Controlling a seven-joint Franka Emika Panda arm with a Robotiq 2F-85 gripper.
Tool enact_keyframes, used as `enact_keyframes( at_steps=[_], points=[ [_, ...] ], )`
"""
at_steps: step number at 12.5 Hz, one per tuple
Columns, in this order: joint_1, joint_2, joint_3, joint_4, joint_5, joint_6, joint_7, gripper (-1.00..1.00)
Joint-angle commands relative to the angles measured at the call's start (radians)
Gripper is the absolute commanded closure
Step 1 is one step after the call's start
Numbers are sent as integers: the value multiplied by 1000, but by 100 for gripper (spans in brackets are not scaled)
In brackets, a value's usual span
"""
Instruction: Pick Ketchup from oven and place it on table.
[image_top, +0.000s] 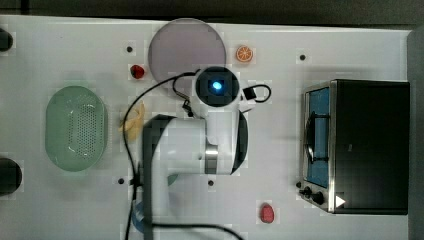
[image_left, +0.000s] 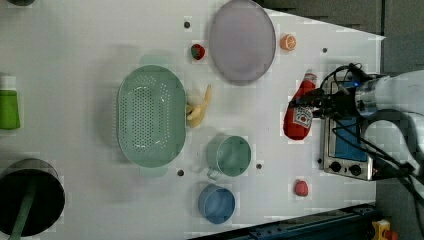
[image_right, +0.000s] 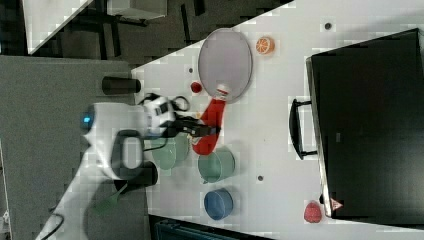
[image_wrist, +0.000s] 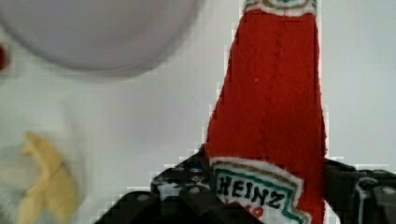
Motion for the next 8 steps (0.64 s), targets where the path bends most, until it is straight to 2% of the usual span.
enact_keyframes(
  at_steps=[1, 5, 6, 8],
  points=[
    [-30, 33, -20, -98, 0, 111, 26, -29],
    [-30, 93, -28, -200, 0, 340, 26, -29],
    [-31, 109, -32, -207, 0, 376, 26, -35],
    [-31, 132, -33, -212, 1, 414, 26, -76]
  ],
)
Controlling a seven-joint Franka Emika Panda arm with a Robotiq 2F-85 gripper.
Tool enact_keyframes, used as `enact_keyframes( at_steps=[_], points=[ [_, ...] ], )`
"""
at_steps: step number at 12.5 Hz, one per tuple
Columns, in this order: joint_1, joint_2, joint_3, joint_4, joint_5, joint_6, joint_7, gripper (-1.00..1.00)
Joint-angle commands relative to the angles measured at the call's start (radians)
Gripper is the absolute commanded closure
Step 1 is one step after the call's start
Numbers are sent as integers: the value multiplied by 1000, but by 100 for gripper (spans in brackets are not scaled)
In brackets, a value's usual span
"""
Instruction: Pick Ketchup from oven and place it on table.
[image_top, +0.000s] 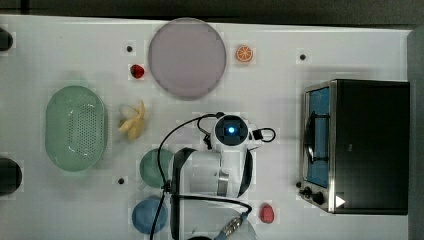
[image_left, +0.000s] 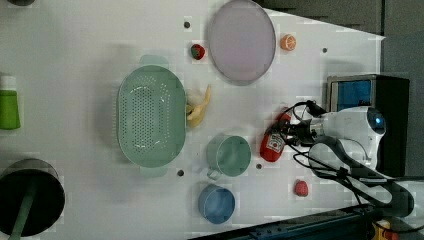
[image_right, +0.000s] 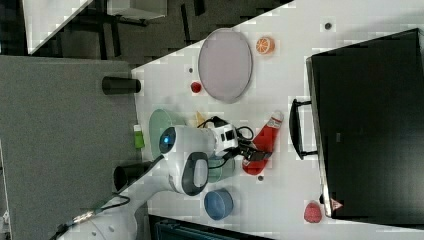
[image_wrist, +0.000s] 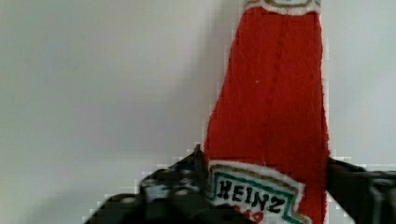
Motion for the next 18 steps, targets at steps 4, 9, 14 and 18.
enact_keyframes(
  at_steps=[4, 9, 14, 18],
  points=[
    [-11, -157, -7, 86, -4, -22, 116, -100],
    [-13, -378, -17, 325, -5, -457, 279, -100],
    [-14, -413, -34, 687, -75, -928, 358, -100],
    [-14, -415, -40, 828, -78, -1070, 366, -100]
  ],
)
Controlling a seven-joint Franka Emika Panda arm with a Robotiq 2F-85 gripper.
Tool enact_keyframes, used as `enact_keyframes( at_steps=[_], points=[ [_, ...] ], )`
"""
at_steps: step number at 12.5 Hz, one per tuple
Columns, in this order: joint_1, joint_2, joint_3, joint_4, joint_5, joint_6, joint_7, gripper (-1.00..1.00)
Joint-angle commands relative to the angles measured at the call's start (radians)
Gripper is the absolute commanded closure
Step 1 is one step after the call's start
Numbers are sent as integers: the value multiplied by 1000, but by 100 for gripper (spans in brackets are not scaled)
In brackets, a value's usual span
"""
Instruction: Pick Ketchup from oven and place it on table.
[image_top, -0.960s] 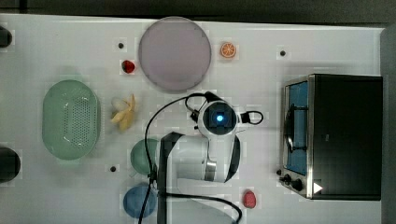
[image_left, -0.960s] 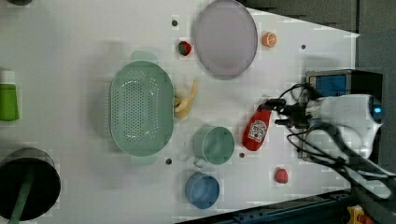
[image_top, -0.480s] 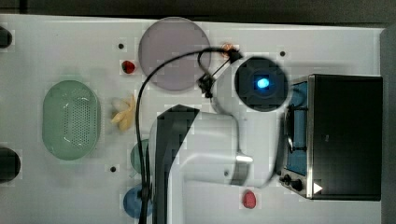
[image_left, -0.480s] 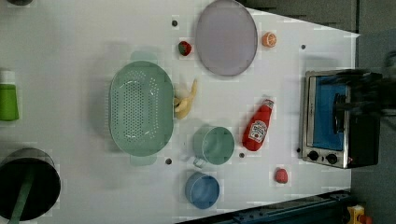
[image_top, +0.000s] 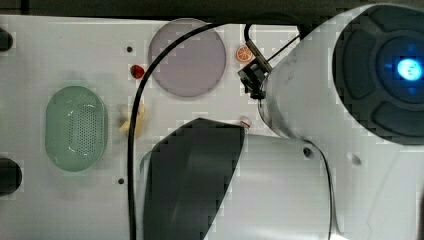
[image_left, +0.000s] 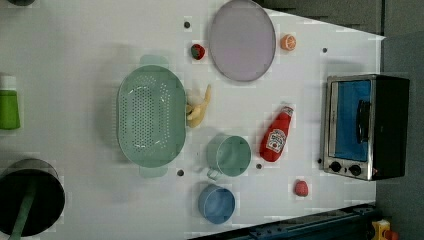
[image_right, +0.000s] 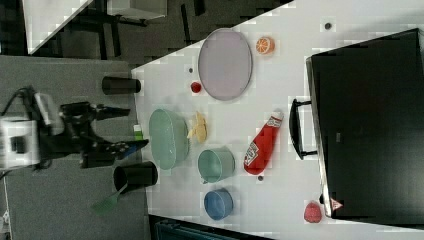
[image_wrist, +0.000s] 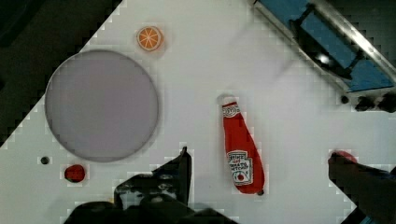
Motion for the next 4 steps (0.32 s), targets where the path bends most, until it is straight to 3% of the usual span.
enact_keyframes(
  at_steps=[1, 4],
  points=[
    [13, 24, 2, 23, 26, -34, 40, -100],
    [13, 26, 3, 28, 26, -34, 40, -100]
  ],
)
